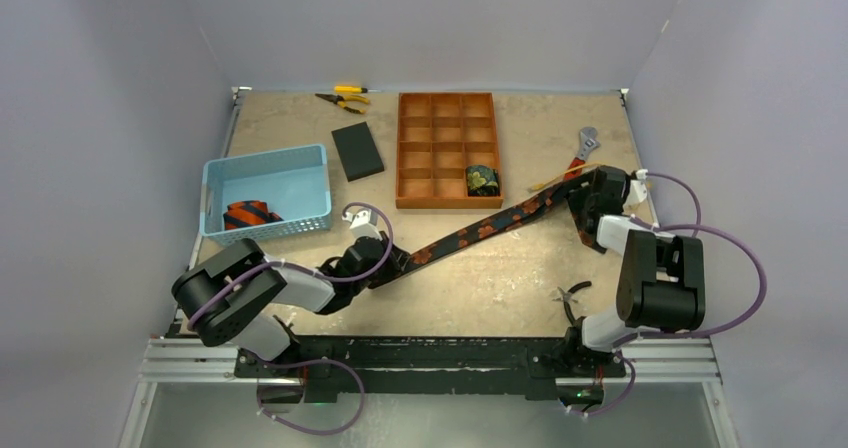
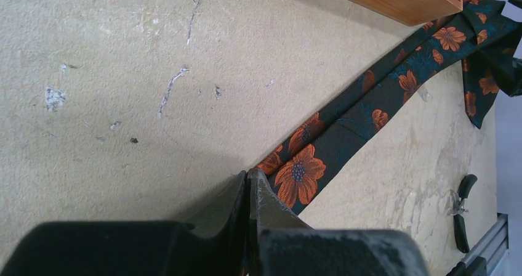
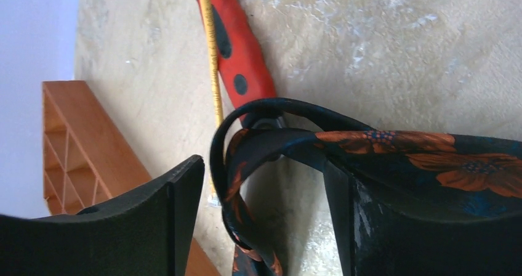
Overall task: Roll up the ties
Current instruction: Flatten out the tie at the center of the board.
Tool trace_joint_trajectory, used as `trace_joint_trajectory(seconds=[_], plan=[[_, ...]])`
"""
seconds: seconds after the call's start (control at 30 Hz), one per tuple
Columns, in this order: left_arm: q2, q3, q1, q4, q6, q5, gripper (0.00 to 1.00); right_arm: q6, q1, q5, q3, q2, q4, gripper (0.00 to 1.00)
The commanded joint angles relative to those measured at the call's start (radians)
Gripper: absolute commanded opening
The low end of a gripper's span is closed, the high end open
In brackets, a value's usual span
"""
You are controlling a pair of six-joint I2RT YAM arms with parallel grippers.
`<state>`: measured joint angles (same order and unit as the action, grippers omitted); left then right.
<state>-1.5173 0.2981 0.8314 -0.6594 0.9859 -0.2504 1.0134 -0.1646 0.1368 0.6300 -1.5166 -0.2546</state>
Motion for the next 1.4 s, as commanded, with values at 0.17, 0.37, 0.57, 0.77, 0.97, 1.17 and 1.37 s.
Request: trace_joint_trajectory(seconds=[0.17,0.37,0.57,0.77,0.97,1.17,1.37], plan=[[-0.009,-0.063,-0.002,0.238,-0.026,-0.024,0.0,0.012,-0.012,0.009,0.07,0.02,-0.041,0.81],[-0.009,-0.07,-0.002,0.238,-0.024,-0.016,0.0,0.013,-0.041,-0.015,0.105,-0.046,-0.045,0.6],[0.005,-0.087,-0.002,0.239,-0.022,-0.02,0.0,-0.038,-0.04,-0.043,0.16,-0.068,-0.047,0.23],[0.012,-0.105,-0.003,0.227,-0.015,-0.016,0.0,-0.147,-0.026,-0.055,0.097,0.065,-0.174,0.0],[0.005,-0.116,-0.003,0.21,-0.021,-0.01,0.0,-0.338,0.047,-0.189,0.009,0.223,-0.419,0.0],[-0.022,-0.123,-0.003,0.181,-0.021,0.003,0.0,-0.469,0.106,-0.185,0.053,0.223,-0.386,0.0],[-0.032,-0.123,-0.003,0.168,-0.025,0.015,0.0,-0.404,0.058,0.018,0.027,0.17,-0.315,0.72]])
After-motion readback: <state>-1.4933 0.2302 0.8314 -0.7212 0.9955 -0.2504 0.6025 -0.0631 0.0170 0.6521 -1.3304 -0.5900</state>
